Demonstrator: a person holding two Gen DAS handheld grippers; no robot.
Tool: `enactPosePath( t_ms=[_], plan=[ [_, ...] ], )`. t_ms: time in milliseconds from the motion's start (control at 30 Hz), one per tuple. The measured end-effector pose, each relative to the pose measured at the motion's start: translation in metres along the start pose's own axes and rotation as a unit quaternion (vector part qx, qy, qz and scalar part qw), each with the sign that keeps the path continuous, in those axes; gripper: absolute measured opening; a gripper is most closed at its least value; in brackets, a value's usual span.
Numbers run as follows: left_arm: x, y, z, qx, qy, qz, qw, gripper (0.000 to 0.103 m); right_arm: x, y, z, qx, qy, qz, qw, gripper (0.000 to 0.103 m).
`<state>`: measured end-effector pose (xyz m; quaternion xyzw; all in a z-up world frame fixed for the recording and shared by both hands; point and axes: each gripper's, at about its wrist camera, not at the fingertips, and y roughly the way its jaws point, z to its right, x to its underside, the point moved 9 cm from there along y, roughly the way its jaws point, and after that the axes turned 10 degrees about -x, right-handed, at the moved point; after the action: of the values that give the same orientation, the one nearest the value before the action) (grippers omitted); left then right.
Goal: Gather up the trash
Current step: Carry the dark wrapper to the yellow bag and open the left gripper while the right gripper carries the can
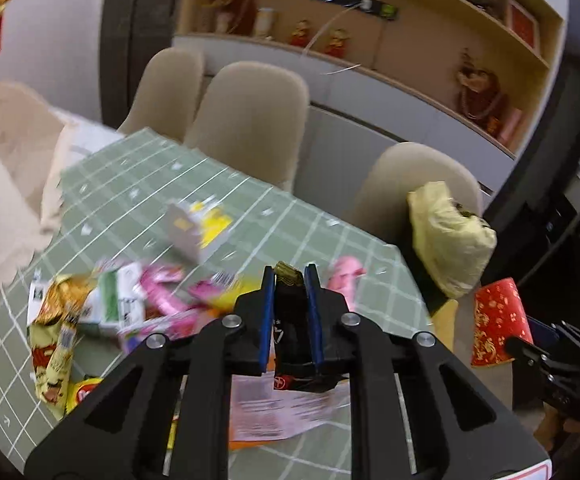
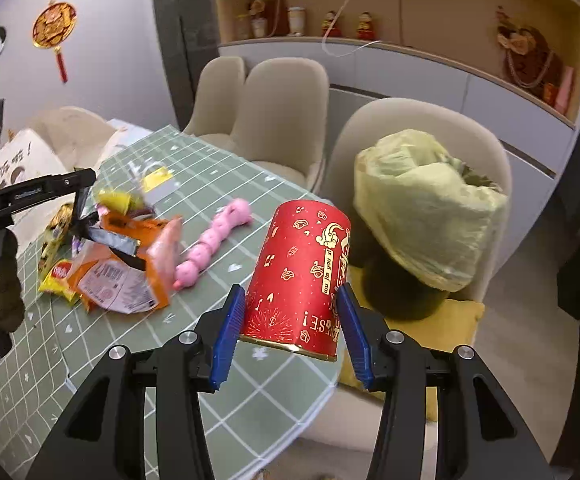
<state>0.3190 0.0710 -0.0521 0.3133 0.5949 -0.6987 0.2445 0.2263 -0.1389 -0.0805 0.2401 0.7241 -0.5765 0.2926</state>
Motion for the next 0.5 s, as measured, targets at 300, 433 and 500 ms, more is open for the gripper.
enactPosePath(
  t_ms=[300, 433, 500],
  plan=[
    [-0.034, -0.006, 0.090, 0.026, 0.042, 0.035, 0.9982, 0.014, -0.037, -0.027, 0.072, 0.028, 0.011, 0.048, 0.998, 0.045],
    [-0.054, 0.005, 0.138, 0.044, 0.045, 0.038, 0.9973, 0.014, -0.059, -0.027, 0.117, 0.026, 0.018, 0.068, 0.997, 0.045],
    [-0.065, 0.014, 0.163, 0.049, 0.048, 0.039, 0.9969, 0.014, -0.070, -0.025, 0.140, 0.025, 0.015, 0.078, 0.997, 0.045]
  ],
)
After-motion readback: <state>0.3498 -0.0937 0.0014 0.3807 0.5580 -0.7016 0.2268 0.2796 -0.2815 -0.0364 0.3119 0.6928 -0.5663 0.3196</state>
